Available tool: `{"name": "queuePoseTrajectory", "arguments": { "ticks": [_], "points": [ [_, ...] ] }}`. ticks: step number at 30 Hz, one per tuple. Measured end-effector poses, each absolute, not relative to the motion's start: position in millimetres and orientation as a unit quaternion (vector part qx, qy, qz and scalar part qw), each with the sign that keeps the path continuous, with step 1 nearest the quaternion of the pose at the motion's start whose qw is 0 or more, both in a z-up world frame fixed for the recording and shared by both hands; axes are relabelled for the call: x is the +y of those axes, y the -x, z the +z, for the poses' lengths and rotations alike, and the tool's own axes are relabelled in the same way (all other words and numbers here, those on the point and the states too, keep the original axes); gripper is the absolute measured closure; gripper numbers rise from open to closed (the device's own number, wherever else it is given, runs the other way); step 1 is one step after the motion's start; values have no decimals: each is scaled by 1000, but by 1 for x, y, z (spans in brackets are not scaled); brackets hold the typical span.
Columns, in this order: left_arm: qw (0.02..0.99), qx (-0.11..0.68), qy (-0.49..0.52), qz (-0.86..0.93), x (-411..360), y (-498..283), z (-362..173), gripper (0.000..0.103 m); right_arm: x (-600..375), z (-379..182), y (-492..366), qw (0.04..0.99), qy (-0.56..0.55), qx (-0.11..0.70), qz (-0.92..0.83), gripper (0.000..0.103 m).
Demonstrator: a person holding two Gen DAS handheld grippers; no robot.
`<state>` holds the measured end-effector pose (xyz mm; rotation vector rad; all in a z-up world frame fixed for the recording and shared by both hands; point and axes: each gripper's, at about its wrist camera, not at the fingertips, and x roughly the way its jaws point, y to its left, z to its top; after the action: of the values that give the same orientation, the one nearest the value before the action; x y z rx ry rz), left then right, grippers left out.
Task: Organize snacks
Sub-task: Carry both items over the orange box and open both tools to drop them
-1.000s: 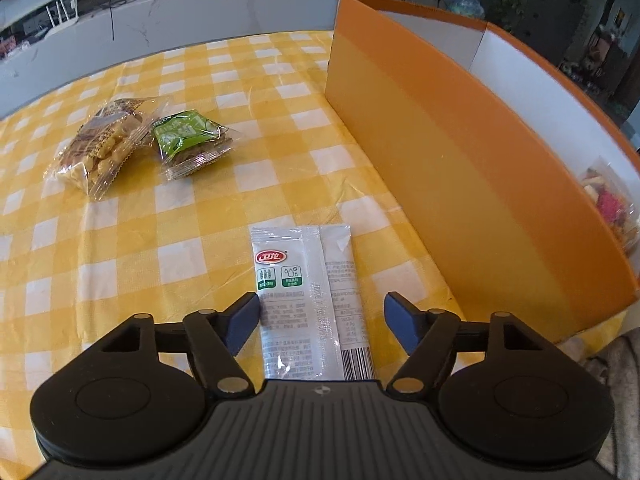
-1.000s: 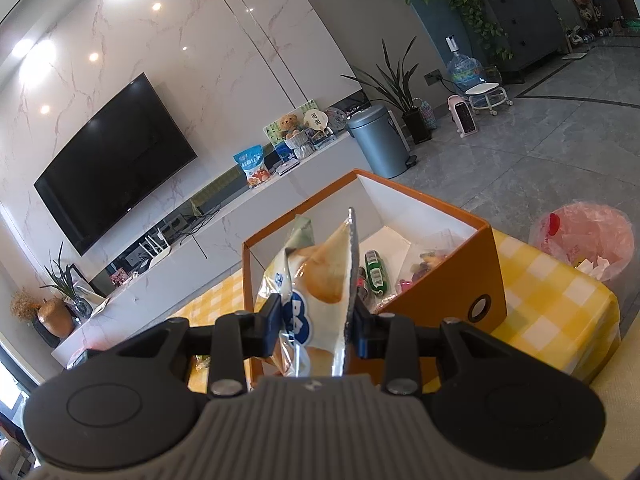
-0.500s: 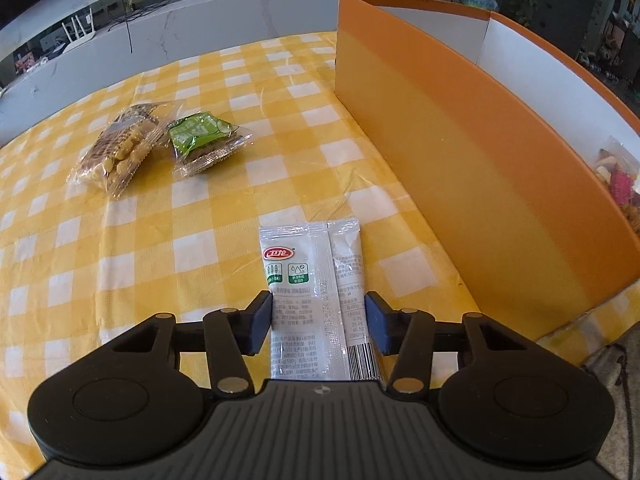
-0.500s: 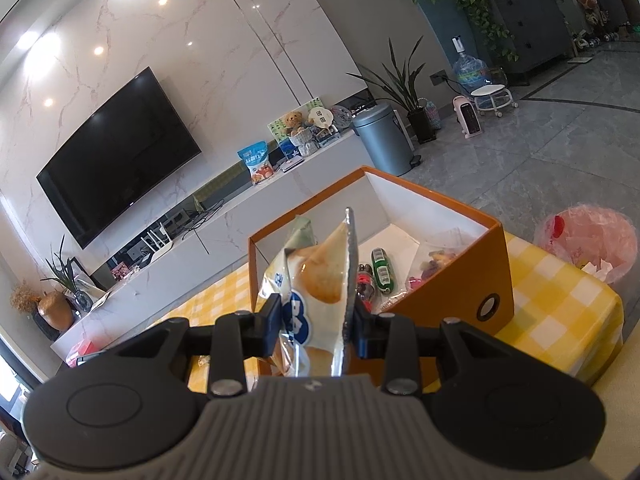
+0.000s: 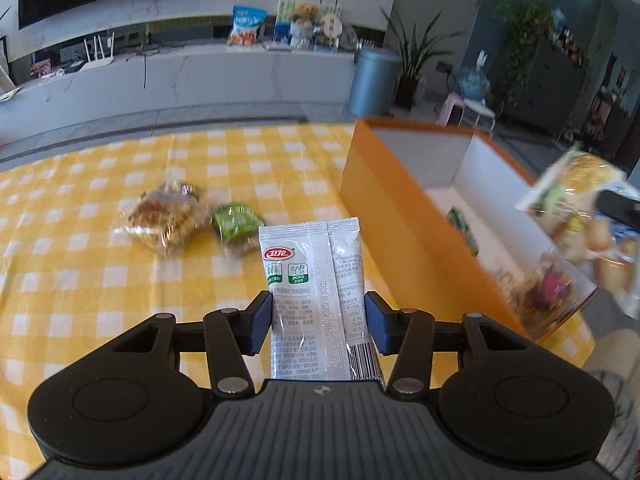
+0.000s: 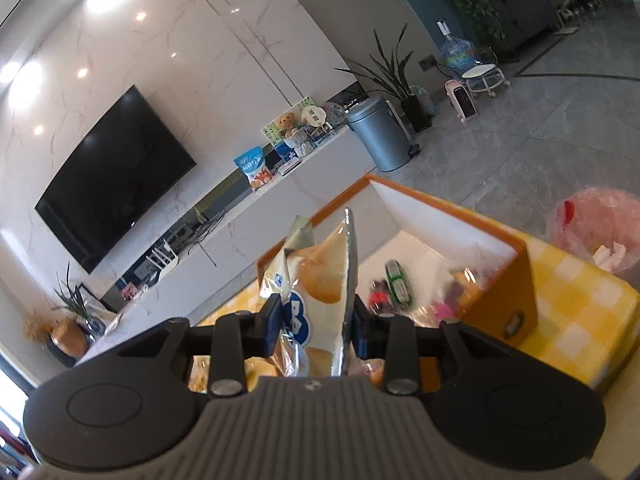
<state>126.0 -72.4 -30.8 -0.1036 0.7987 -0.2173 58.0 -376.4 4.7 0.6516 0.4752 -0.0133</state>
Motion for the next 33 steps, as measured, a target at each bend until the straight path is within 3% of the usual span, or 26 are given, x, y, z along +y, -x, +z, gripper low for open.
{"name": "queuePoseTrajectory", "arguments": {
  "ticks": [12, 18, 31, 33],
  "points": [
    [928, 345, 90, -105, -53, -135, 3, 46, -340, -3, -198, 906, -277, 315, -64, 70],
    [927, 348, 79, -113, -58, -139, -4, 46, -344, -42, -211, 901, -243, 353, -60, 70],
    [920, 354, 94, -141, -67, -141, -8, 46, -341, -53, -237, 890, -268, 369, -17, 69],
    [920, 353, 89, -147, -71, -139, -8, 46, -341, -53, -240, 892, -263, 366, -24, 65]
  ]
}}
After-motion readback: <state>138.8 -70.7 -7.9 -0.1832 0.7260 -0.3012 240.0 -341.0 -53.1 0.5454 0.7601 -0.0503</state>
